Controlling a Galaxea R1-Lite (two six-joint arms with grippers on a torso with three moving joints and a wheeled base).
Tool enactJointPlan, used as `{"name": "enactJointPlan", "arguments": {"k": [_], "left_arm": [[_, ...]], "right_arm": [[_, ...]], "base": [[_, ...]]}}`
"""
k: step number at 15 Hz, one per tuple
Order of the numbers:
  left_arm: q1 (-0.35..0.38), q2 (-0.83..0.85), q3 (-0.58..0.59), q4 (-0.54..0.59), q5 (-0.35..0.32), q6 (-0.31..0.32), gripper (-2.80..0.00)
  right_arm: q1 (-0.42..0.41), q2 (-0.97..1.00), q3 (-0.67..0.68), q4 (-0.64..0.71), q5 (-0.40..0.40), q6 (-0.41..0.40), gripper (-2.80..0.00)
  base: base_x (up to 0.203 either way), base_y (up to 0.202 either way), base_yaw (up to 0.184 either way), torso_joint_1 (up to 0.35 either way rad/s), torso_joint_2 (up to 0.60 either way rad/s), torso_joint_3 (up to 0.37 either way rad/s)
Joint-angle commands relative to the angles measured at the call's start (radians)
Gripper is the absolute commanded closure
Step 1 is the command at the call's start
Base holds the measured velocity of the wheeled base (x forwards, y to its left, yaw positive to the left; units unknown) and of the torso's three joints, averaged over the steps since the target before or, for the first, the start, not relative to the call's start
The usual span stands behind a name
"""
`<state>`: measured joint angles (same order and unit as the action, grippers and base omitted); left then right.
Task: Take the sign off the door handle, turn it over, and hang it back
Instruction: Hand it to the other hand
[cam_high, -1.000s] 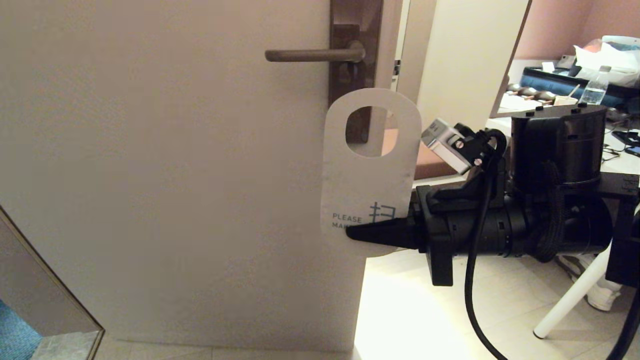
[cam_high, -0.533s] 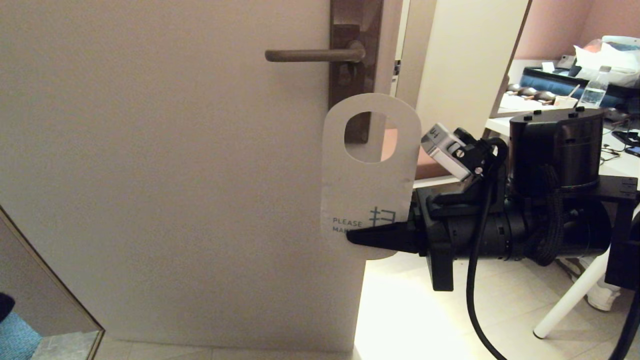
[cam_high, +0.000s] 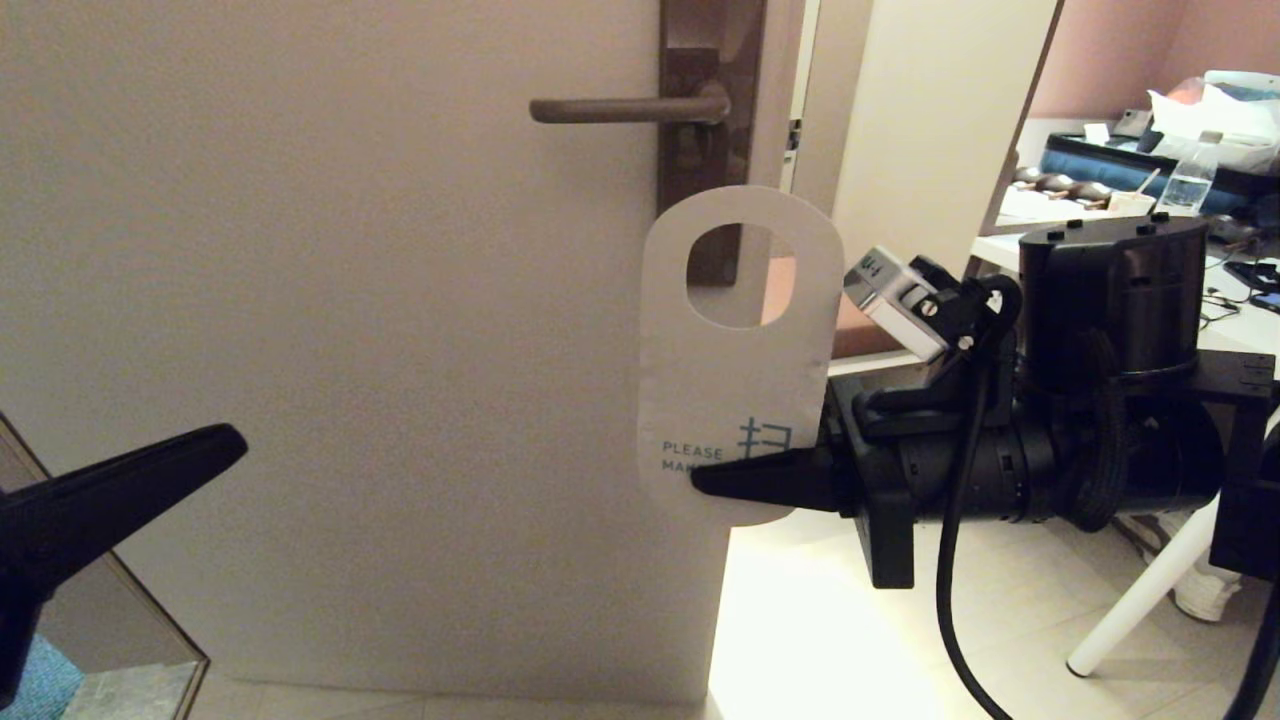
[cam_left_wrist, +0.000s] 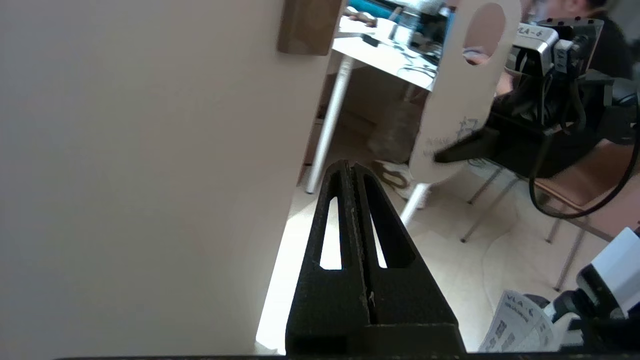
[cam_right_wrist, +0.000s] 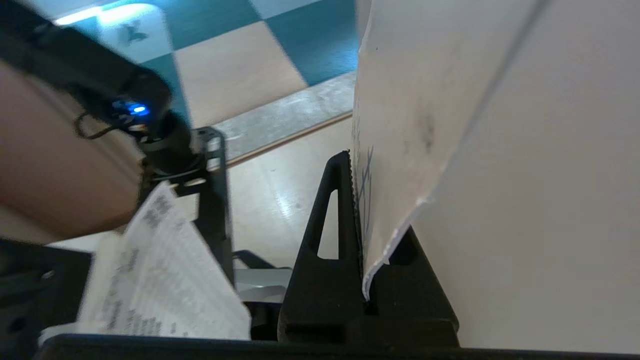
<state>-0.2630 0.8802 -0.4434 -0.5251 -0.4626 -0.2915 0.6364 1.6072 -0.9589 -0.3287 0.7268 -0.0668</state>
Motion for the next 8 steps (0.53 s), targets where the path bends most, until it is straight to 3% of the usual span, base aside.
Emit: {"name": "enactJointPlan", "arguments": {"k": [1,4,8], "left_arm": [[-0.001,0.135,0.004,-0.088,-0.027,-0.003,0.0],[-0.025,0.244,0.006,-0.217,-0.138,-0.002,0.0],[-0.139,0.331,0.002,-0.281,-0.161,-0.002,0.0]], "right_arm": [[0.0,0.007,0.005,-0.002,0.022,-0.001,0.0],[0.002,0.025,0.002,-0.003,0.07,-0.004,0.0],[0.007,0.05,-0.01,-0.003,0.15,-0.018,0.0]], "base": [[0.0,0.0,0.0,0.0,0.0,0.0],[0.0,0.0,0.0,0.0,0.0,0.0],[0.0,0.0,0.0,0.0,0.0,0.0]]}}
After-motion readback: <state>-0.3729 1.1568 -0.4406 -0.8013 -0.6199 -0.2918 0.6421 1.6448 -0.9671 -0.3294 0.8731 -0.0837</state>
